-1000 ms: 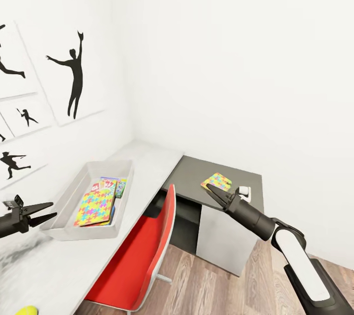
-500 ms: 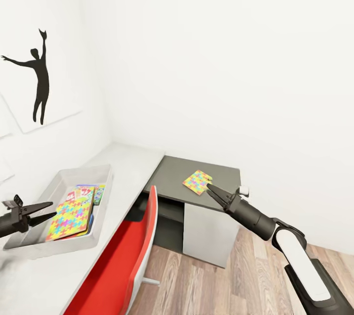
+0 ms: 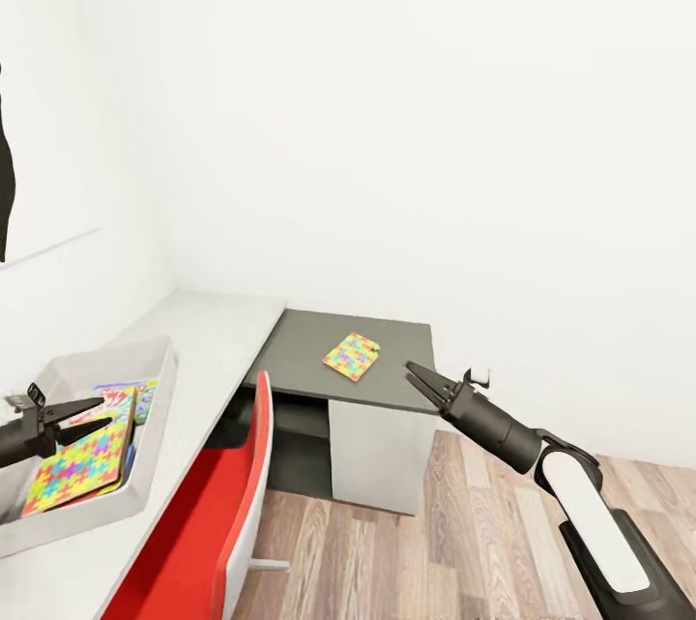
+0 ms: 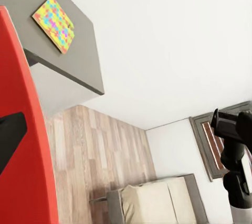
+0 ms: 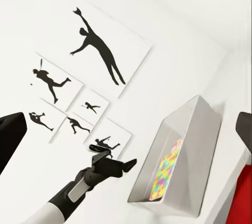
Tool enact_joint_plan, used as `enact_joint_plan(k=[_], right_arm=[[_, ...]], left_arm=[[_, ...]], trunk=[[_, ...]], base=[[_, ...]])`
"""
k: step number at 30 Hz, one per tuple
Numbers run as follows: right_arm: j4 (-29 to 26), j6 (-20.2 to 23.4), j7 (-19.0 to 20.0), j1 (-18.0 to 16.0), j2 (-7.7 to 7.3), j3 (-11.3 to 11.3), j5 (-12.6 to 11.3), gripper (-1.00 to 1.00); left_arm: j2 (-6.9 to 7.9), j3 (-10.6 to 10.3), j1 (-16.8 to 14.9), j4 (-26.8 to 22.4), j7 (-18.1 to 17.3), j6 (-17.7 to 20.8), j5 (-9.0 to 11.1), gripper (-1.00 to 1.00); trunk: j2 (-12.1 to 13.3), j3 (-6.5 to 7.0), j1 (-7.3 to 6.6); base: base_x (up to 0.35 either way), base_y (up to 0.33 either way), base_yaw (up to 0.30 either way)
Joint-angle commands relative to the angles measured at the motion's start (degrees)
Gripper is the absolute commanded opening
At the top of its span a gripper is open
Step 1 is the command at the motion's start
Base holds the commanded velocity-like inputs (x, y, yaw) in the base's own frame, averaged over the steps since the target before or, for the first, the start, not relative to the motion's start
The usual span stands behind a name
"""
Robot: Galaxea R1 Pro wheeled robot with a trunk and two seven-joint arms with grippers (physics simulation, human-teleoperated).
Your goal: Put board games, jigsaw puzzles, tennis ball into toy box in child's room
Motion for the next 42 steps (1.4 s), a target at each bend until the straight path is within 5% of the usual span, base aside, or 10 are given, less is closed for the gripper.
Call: enact_joint_plan(k=[1, 23, 42], right_arm=[[0.0, 0.2, 0.0, -0.1, -0.07, 0.0, -0.3, 1.0], [0.0, 0.2, -0.1, -0.1, -0.11, 0.0, -0.2, 1.0], [0.0, 0.1, -0.1, -0.1, 0.1, 0.1, -0.2, 1.0]], left_arm=[[0.01, 0.0, 0.0, -0.1, -0.2, 0.6, 0.0, 1.0], [-0.41, -0.2, 0.0, -1.6, -0.2, 0.5, 0.0, 1.0], [-0.5, -0.2, 0.0, -1.6, -0.2, 0.5, 0.0, 1.0]], trunk=[[-0.1, -0.13, 0.04], [-0.1, -0.13, 0.04], [-0.1, -0.13, 0.04]], base=[[0.0, 0.0, -0.279], [0.017, -0.085, -0.279], [0.27, -0.077, -0.25]])
